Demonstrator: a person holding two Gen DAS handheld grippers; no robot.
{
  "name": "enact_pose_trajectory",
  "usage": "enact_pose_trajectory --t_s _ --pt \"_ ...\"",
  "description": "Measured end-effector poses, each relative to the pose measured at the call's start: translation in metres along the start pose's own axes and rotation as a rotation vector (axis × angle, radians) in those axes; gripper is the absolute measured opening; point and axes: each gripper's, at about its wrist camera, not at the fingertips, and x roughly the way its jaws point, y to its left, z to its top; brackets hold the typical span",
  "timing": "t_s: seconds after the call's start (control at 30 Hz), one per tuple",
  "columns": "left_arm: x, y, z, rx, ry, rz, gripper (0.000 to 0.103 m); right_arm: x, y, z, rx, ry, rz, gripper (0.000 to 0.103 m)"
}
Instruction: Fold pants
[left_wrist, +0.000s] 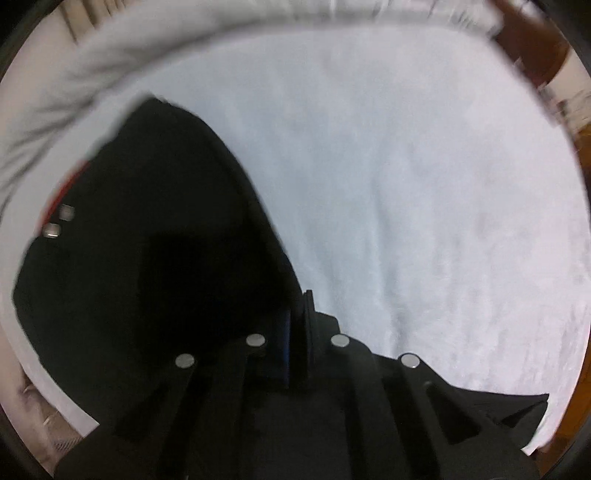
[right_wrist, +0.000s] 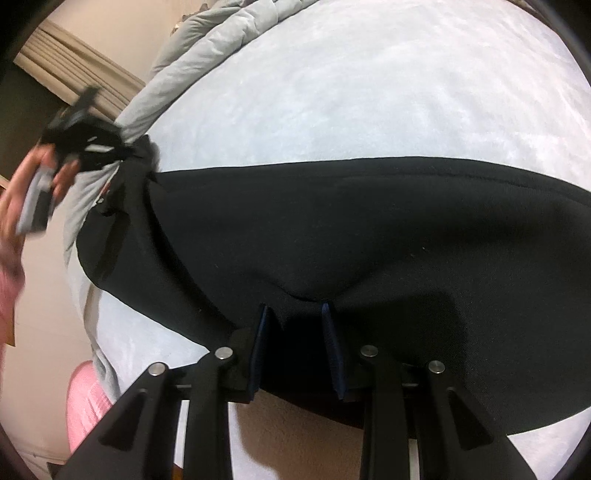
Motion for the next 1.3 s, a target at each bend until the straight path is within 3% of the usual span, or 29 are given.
enact_pose_trajectory --t_s 0.13,0.2,0.27,0.4,0.5,0.53,0.57,0.6,0.67,0.77,0.8,0.87,0.93,0.97,1.03,1.23,1.3 --pt "-0.055 0.047 -0.064 -0.062 -0.243 -0.067 0.004 -0.001 -0.004 0.0 0.016 -0.003 0.015 0.03" --pt "-0.064 0.066 -0.098 -0.085 -0.303 -0.064 0.004 -0.001 -0.004 0.0 0.012 -0.005 0.012 0.03" --pt "-0.056 0.09 -0.143 -0.124 -0.306 -0.05 0.004 -0.001 -0.004 0.0 0.008 -0.007 0.008 0.03" --pt "-0.035 0.117 -0.186 -0.209 -0.241 -0.101 0.006 0.0 -0.003 0.0 0.005 -0.012 -0.001 0.03" --pt "-0.029 0.129 -0.184 -0.277 -0.236 -0.18 0.025 0.002 0.004 0.0 -0.01 -0.017 -0.012 0.03" --pt "-0.029 0.133 -0.182 -0.289 -0.24 -0.203 0.041 0.001 0.004 -0.001 -0.014 -0.018 -0.015 0.03" --pt "-0.031 0.136 -0.18 -0.303 -0.251 -0.209 0.064 0.001 0.004 0.0 -0.019 -0.02 -0.018 0.03" --pt "-0.037 0.138 -0.177 -0.312 -0.262 -0.209 0.072 0.001 0.005 0.0 -0.023 -0.021 -0.02 0.03" --pt "-0.038 0.146 -0.163 -0.344 -0.277 -0.242 0.077 0.0 0.004 -0.001 -0.026 -0.022 -0.022 0.03" --pt "-0.027 0.161 -0.145 -0.411 -0.225 -0.308 0.078 0.0 0.002 -0.001 -0.027 -0.023 -0.019 0.03" --pt "-0.024 0.167 -0.143 -0.436 -0.205 -0.312 0.077 -0.001 0.001 -0.001 -0.026 -0.023 -0.018 0.03" --pt "-0.007 0.178 -0.137 -0.519 -0.161 -0.344 0.067 -0.001 0.001 -0.001 -0.024 -0.023 -0.015 0.03" --pt "0.006 0.187 -0.136 -0.571 -0.129 -0.355 0.04 -0.002 0.0 -0.002 -0.026 -0.025 -0.015 0.03" --pt "0.01 0.188 -0.135 -0.573 -0.126 -0.367 0.032 -0.001 0.002 -0.002 -0.027 -0.026 -0.016 0.03" --pt "0.011 0.184 -0.136 -0.541 -0.131 -0.369 0.006 -0.001 0.002 -0.003 -0.029 -0.027 -0.016 0.03" --pt "-0.03 0.172 -0.163 -0.501 -0.304 -0.278 0.003 -0.001 0.001 -0.003 -0.023 -0.028 -0.004 0.03" --pt "-0.037 0.173 -0.177 -0.511 -0.323 -0.264 0.003 -0.001 0.0 -0.003 -0.023 -0.028 -0.002 0.03"
